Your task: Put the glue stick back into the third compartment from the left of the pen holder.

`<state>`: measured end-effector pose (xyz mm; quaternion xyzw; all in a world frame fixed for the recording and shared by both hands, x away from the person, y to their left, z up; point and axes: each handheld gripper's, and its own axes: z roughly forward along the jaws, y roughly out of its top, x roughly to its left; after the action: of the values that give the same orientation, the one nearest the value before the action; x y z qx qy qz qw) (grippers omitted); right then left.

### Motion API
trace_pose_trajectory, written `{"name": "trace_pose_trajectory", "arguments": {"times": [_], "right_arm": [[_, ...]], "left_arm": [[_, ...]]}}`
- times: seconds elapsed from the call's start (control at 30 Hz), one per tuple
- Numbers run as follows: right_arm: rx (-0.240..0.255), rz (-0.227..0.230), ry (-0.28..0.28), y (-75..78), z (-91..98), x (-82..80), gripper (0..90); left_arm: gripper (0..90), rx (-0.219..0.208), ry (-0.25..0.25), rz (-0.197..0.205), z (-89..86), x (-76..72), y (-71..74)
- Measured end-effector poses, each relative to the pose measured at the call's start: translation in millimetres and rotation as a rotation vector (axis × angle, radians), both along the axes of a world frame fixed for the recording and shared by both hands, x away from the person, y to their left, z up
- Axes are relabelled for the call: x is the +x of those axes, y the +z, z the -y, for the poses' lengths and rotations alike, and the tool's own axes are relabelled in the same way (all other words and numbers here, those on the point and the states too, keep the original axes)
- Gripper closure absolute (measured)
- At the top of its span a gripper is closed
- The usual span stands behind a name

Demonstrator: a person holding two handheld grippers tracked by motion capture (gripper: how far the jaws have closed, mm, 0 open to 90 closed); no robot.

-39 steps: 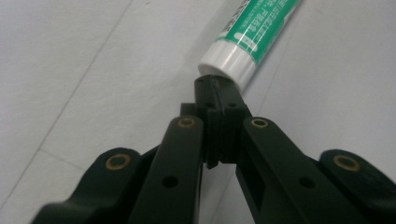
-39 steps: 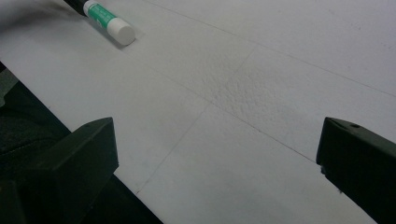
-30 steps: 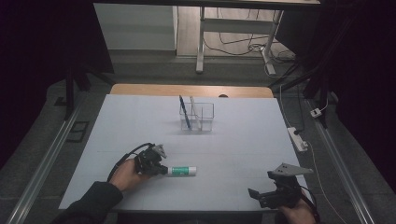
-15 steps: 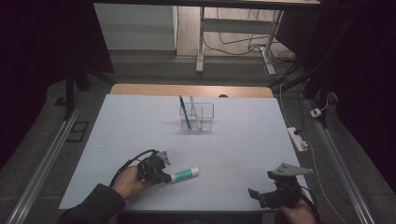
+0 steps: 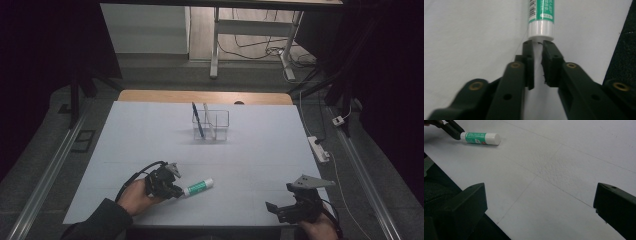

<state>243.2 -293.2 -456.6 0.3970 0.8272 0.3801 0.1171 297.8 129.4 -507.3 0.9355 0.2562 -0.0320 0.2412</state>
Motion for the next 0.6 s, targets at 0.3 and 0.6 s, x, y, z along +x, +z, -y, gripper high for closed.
{"name": "trace_pose_trajectory", "arguments": {"times": [0.3, 0.6], "right_arm": [[-0.002, -0.004, 0.004, -0.2, -0.5, 0.8, 0.0], [0.002, -0.002, 0.002, -0.2, -0.3, 1.0, 0.0]], "left_arm": [[38.2, -0.035, 0.044, 0.061, 3.9, 6.5, 15.7], [5.0, -0.030, 0.032, 0.057, 36.1, 23.3, 19.3]]}}
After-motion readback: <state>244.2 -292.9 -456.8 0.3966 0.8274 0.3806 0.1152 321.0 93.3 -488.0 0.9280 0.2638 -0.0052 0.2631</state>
